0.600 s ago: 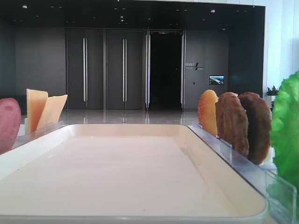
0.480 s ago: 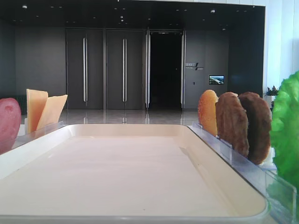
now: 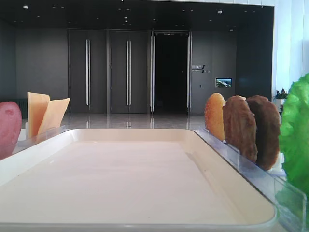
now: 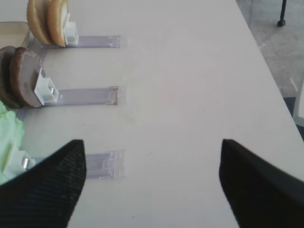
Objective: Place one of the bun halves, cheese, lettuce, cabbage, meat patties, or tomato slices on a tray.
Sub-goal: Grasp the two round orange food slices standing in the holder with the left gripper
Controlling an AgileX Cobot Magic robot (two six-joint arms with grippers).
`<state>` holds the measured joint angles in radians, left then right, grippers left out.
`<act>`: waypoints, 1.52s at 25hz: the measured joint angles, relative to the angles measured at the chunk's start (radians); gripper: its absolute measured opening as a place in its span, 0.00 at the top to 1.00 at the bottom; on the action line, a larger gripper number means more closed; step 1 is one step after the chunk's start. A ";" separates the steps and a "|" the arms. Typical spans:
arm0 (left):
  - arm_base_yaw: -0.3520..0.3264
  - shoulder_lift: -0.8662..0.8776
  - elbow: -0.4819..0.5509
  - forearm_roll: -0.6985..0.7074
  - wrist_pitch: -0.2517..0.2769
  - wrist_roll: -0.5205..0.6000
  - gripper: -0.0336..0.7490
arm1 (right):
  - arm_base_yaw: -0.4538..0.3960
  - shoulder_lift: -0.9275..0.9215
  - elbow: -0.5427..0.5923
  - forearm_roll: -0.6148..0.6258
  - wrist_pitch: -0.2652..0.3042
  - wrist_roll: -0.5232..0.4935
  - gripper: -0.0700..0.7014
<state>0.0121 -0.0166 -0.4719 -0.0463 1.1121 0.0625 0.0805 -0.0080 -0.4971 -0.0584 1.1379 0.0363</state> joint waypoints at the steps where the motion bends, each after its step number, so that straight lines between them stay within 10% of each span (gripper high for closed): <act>1: 0.000 0.000 0.000 0.000 0.000 0.000 0.07 | 0.000 0.000 0.000 0.000 0.000 0.000 0.16; 38: 0.000 0.000 0.000 -0.012 0.001 0.000 0.07 | 0.000 0.000 0.000 0.000 0.000 0.000 0.16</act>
<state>0.0121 -0.0166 -0.4719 -0.0582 1.1130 0.0625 0.0805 -0.0080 -0.4971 -0.0584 1.1379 0.0363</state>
